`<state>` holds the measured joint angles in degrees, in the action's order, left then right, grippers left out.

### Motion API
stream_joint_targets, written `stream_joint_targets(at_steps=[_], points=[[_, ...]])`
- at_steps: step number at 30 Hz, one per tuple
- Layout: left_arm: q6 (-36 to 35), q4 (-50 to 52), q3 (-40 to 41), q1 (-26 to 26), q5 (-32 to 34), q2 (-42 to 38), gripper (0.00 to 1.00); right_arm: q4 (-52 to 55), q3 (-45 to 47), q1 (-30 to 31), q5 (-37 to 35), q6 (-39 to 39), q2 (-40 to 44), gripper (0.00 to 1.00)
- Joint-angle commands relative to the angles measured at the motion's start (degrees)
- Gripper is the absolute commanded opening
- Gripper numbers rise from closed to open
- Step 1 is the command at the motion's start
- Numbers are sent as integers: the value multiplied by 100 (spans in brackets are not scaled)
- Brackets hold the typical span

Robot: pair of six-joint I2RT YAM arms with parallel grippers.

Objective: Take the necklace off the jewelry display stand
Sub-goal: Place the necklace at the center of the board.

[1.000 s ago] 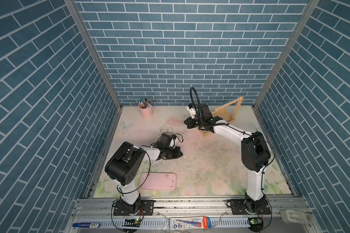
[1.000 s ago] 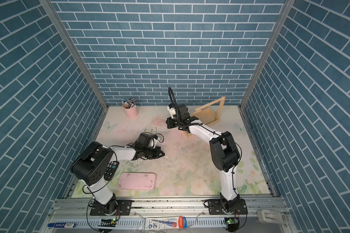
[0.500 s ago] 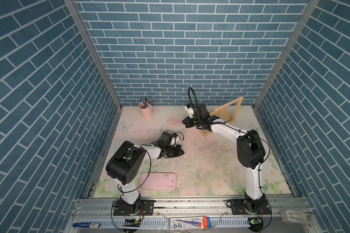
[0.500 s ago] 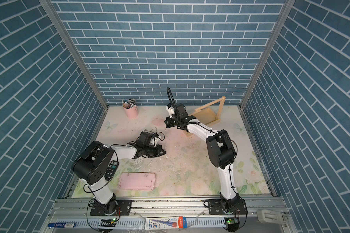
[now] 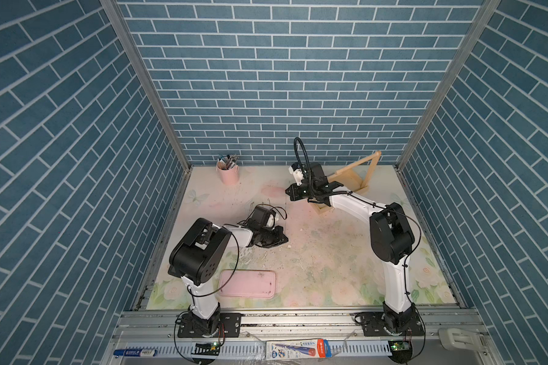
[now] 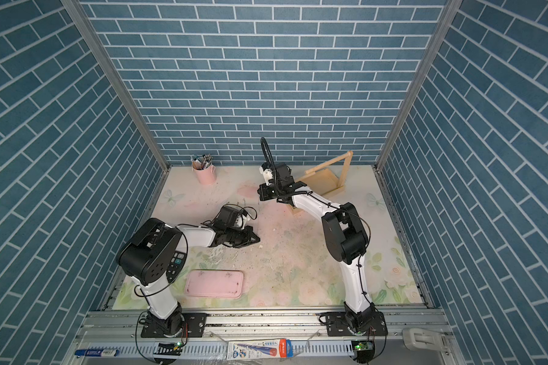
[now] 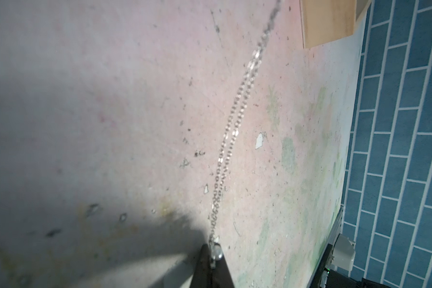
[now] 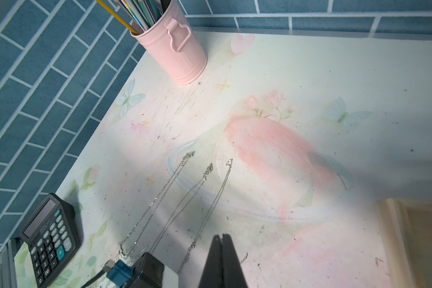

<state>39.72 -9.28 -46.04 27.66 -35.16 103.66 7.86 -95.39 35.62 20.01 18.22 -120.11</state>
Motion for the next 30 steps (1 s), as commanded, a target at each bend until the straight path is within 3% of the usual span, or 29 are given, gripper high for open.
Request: stream_joint_targets(at_steps=[1,30], points=[[186,89,-120,-41,-113,102,5,-148,-9,-2,91,146,-98,0],[380,480,-465,-133,-176,382,8,-318,39,68,134,348,-212,0]])
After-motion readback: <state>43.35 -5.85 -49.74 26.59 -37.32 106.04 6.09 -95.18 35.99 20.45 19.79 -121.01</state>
